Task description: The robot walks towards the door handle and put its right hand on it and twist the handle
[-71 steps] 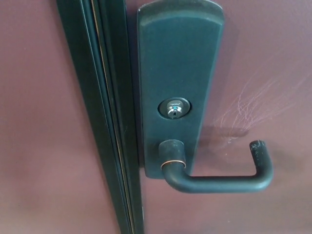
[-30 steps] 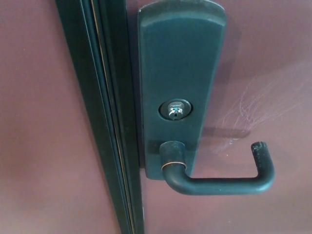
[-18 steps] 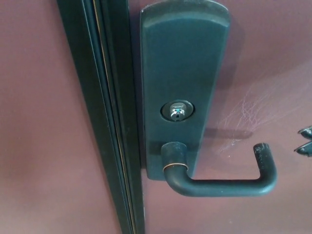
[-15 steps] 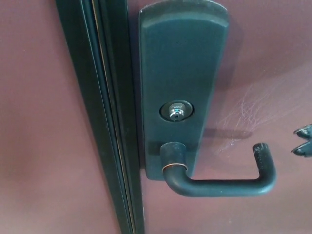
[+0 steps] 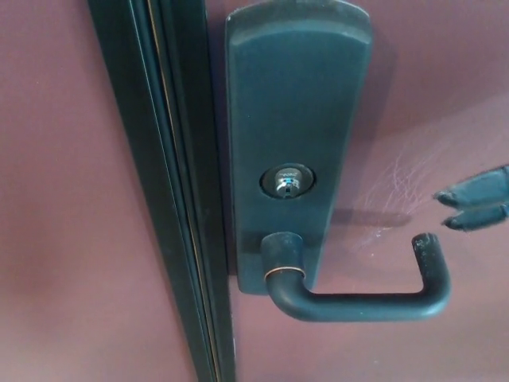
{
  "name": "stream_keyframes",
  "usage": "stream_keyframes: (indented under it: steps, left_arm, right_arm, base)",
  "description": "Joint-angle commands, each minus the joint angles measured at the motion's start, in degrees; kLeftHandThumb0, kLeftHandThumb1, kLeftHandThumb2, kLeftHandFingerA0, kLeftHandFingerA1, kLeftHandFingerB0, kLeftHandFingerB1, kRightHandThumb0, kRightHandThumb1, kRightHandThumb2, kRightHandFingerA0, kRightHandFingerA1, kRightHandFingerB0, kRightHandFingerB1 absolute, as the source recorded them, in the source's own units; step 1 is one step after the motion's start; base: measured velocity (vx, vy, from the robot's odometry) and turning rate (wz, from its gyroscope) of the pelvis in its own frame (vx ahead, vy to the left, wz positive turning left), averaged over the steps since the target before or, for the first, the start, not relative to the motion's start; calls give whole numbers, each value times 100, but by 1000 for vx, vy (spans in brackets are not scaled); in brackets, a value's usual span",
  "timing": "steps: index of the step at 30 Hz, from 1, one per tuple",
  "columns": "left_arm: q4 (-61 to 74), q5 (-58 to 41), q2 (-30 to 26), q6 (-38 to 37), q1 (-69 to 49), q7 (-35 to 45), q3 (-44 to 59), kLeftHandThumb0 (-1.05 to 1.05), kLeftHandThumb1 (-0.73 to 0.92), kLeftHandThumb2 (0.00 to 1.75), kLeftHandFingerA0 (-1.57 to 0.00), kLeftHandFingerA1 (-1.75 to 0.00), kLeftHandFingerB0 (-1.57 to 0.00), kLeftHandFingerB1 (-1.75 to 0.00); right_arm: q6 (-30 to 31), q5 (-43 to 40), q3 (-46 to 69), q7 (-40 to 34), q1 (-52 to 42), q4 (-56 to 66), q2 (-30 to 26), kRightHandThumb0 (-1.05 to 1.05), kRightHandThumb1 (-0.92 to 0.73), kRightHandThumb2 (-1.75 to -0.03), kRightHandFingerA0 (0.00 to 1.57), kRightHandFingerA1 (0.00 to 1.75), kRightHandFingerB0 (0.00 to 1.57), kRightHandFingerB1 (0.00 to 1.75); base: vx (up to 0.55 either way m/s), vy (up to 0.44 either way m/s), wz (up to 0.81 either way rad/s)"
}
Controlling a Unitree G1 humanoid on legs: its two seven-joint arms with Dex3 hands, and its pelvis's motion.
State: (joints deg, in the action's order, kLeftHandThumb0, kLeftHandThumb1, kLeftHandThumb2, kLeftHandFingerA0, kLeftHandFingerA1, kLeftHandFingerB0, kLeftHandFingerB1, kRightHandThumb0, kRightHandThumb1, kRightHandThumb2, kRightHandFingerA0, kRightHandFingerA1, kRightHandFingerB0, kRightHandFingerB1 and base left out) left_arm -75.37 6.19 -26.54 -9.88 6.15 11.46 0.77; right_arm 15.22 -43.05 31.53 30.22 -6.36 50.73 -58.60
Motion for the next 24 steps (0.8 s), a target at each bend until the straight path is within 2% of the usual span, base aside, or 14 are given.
stream_keyframes:
  steps: [1,5,6,13,24]
  left_arm:
    - [-34,79,-42,36,-30,79,-6,-24,60,58,-47,-39,-30,-32]
    - [-31,65,-56,27,-62,93,10,-24,60,58,-48,-39,-30,-32]
    - [-33,74,-64,23,-60,91,5,-24,60,58,-48,-39,-30,-32]
    - [-42,70,-63,49,-28,97,10,-24,60,58,-46,-38,-30,-32]
    - [-40,41,-38,50,-3,112,43,-25,59,58,-46,-39,-30,-32]
  right_arm:
    - [548,336,-558,-179,565,-46,-307,-62,-45,-80,46,51,37,46]
    - [655,537,-1054,-79,959,-98,-434,-59,-45,-78,44,52,36,45]
    - [702,565,-1161,-44,1062,-115,-484,-53,-55,-57,50,42,42,34]
    - [1091,535,-1443,144,1478,-152,-800,-44,-56,-57,47,44,39,36]
    - [1583,482,-1812,241,1728,-130,-874,-37,-59,-57,44,45,36,36]
  base:
    - [0,0,0]
    - [0,0,0]
    - [0,0,0]
    - [0,0,0]
    - [0,0,0]
